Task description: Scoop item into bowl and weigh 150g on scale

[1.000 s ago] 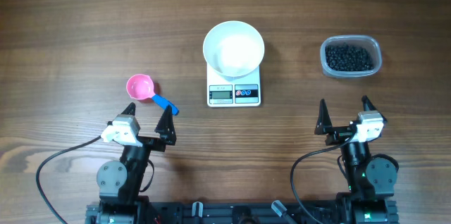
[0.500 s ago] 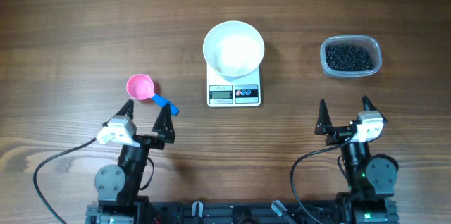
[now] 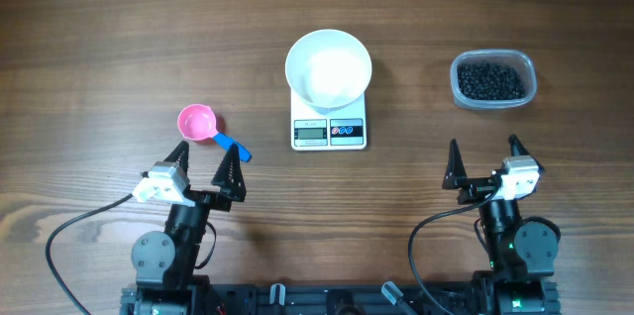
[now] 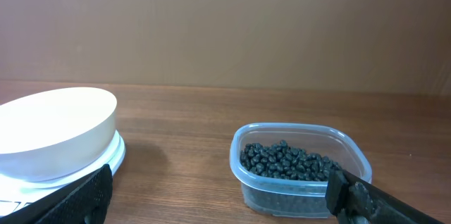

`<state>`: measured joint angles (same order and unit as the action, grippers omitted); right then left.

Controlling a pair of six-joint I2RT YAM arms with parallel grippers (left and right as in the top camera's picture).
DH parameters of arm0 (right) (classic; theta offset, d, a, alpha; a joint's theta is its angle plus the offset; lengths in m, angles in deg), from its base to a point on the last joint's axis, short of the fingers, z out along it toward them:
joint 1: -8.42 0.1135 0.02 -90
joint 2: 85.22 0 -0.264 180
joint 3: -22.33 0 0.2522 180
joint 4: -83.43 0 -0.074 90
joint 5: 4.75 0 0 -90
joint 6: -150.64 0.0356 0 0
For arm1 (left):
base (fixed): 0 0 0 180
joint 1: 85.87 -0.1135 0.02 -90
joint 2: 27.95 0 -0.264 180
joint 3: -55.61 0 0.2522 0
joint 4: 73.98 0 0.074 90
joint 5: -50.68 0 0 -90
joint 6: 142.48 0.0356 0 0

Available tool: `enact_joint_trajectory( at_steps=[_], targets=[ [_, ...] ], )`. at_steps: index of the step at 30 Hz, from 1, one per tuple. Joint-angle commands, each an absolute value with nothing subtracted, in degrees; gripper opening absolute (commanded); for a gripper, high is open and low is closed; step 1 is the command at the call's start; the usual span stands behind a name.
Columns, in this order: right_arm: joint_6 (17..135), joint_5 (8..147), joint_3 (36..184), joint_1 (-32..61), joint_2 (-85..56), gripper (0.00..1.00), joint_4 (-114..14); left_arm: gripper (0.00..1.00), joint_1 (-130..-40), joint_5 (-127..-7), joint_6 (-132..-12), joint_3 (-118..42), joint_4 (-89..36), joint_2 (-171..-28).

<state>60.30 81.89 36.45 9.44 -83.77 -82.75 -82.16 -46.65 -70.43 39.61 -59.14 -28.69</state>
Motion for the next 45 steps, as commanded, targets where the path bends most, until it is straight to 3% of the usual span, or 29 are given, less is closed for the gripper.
enact_joint_trajectory(
  at_steps=[1,45],
  targets=[
    [59.51,82.27,36.38,9.53,-83.55,1.0,-82.86,1.0,-81.84,-47.39,-70.96,37.03,-59.12,-28.14],
    [59.53,82.27,36.38,9.53,-83.55,1.0,-82.86,1.0,-81.84,-47.37,-70.93,34.76,-56.1,-32.1]
  ],
)
